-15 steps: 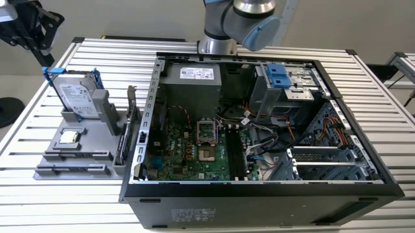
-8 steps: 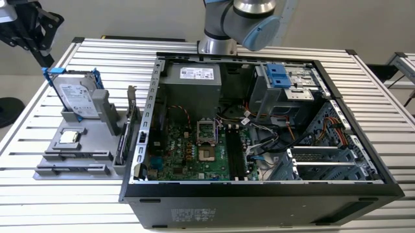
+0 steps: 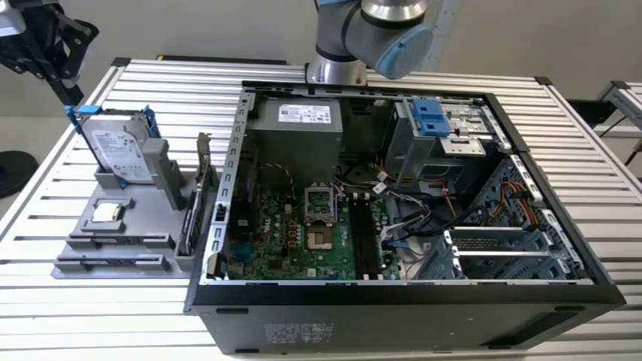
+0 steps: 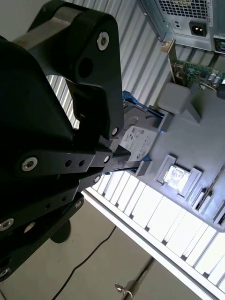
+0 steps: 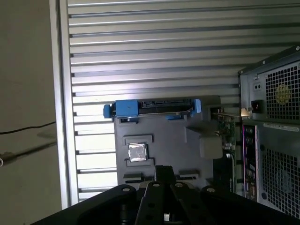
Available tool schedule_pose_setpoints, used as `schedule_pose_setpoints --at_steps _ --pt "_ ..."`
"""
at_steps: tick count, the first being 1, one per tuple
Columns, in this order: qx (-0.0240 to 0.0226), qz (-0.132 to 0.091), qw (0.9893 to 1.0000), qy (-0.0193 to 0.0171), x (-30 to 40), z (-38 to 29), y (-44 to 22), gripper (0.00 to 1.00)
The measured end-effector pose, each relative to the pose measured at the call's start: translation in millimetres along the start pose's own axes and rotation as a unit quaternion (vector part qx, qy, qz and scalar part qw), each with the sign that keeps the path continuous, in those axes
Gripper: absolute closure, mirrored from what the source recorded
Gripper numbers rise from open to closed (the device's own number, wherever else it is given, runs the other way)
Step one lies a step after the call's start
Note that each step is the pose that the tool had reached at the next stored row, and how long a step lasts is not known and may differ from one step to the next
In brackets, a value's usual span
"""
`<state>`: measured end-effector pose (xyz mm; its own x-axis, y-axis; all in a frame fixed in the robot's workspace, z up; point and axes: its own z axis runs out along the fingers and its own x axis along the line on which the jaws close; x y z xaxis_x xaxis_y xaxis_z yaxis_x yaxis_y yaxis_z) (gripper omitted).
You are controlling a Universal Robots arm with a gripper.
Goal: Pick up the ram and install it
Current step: 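Reach for the ram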
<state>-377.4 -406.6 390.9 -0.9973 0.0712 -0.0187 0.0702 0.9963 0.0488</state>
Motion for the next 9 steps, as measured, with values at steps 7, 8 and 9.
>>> schedule_pose_setpoints --at_steps 7,8,9 --pt "0.0 0.0 1.0 0.0 -1.5 -0.1 -1.8 1.0" --pt "0.0 0.0 1.0 0.0 -1.8 0.0 -2.1 1.0" --pt "0.0 0.0 1.0 0.0 -2.2 -0.1 -2.3 1.0"
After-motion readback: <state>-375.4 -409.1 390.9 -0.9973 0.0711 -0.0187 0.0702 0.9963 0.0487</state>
